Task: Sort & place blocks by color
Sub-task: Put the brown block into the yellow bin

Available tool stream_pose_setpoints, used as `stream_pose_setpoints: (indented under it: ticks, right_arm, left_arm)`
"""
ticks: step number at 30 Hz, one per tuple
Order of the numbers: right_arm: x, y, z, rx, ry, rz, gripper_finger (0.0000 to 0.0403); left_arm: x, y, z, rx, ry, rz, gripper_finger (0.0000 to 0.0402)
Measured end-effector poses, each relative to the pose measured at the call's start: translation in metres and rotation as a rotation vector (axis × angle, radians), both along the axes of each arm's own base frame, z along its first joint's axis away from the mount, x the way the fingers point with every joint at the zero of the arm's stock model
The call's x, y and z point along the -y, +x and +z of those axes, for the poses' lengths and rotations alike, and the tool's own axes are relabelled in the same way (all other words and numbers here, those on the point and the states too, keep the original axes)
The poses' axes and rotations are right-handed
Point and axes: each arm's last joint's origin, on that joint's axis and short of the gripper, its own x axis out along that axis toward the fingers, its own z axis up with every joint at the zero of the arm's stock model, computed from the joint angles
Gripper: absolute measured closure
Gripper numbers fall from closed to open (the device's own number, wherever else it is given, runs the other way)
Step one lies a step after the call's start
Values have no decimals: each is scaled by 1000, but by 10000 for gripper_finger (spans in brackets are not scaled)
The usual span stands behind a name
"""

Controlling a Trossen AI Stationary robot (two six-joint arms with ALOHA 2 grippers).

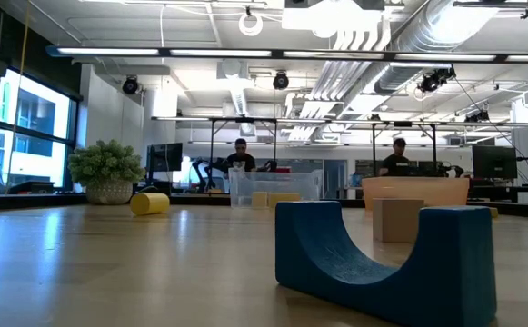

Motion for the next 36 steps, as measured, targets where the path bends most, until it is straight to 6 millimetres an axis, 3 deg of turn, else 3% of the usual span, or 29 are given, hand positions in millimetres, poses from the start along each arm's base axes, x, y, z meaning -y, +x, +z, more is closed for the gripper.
stream_pose_setpoints:
  ticks: [7,18,27,36]
  right_arm:
    - [1,0,0,-1,-14,-2,297]
    - [1,-1,-4,-38,-29,18,297]
    - [1,-2,-5,-47,-55,33,297]
    - [3,-2,-9,-92,-45,23,198]
  left_arm:
    - [0,1,-1,-4,-11,3,209]
    - [2,13,-10,-30,-26,-19,302]
    - [2,13,-10,-27,3,-26,303]
    - [2,13,-12,-45,30,-36,304]
